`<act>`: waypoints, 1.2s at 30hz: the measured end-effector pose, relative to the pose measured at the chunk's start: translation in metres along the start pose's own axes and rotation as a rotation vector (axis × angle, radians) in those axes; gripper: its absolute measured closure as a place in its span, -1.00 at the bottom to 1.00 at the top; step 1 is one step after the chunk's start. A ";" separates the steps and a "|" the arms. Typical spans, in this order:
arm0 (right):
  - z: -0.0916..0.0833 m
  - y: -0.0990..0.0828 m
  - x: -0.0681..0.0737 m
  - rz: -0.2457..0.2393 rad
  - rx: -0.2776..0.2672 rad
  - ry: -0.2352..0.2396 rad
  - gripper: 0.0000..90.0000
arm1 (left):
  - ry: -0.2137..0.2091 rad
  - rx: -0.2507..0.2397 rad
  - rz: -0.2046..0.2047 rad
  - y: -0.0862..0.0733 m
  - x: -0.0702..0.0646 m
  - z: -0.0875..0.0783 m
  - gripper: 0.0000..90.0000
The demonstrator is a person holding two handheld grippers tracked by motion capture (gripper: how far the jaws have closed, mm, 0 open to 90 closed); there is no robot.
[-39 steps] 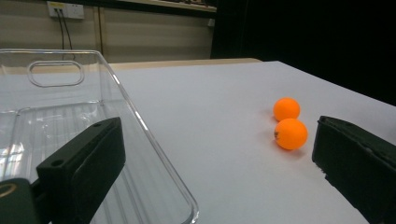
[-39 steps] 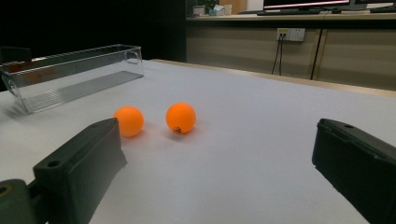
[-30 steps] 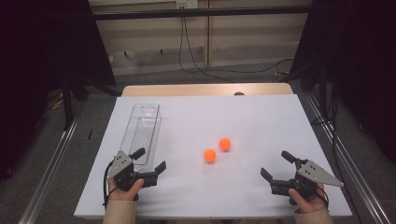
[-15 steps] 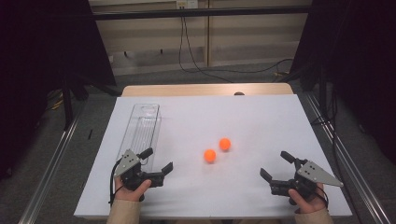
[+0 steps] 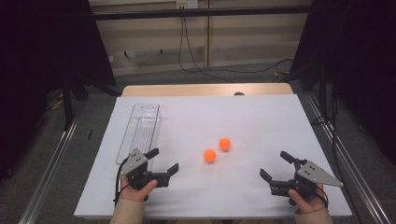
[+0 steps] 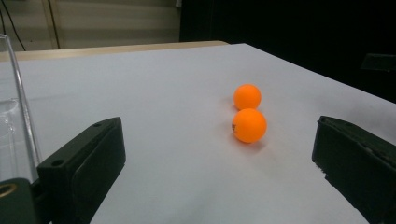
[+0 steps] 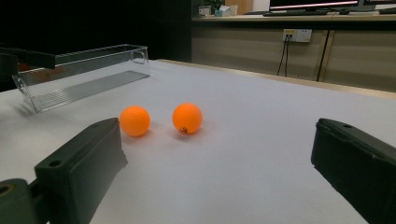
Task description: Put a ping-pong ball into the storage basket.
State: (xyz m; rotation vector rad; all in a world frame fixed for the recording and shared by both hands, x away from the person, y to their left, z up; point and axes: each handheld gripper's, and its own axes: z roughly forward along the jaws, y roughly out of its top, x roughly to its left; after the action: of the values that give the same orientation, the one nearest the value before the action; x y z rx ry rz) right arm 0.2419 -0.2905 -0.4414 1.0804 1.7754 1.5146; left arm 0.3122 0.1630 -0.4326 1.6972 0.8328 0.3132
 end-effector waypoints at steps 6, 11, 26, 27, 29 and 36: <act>0.000 0.000 0.000 0.003 -0.003 0.002 -0.96 | -0.013 0.005 0.006 0.001 -0.004 0.005 -0.94; 0.000 0.000 0.000 0.002 -0.002 0.004 -0.96 | -0.018 0.023 0.016 0.002 -0.005 0.008 -0.94; 0.000 0.000 0.000 -0.002 -0.004 0.003 -0.96 | -0.026 0.059 0.020 0.002 -0.013 0.021 -0.93; 0.000 0.000 0.000 -0.004 -0.004 0.004 -0.96 | -0.026 0.059 0.020 0.002 -0.013 0.021 -0.93; 0.000 0.000 0.000 -0.004 -0.004 0.004 -0.96 | -0.033 0.069 0.027 0.002 -0.014 0.023 -0.93; 0.000 0.000 0.001 -0.005 -0.004 0.006 -0.96 | -0.037 0.082 0.035 0.001 -0.017 0.028 -0.93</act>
State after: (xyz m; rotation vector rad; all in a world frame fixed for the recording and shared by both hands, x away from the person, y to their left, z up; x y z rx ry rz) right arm 0.2412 -0.2902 -0.4410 1.0698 1.7764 1.5196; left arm 0.3180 0.1308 -0.4362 1.7903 0.7989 0.2745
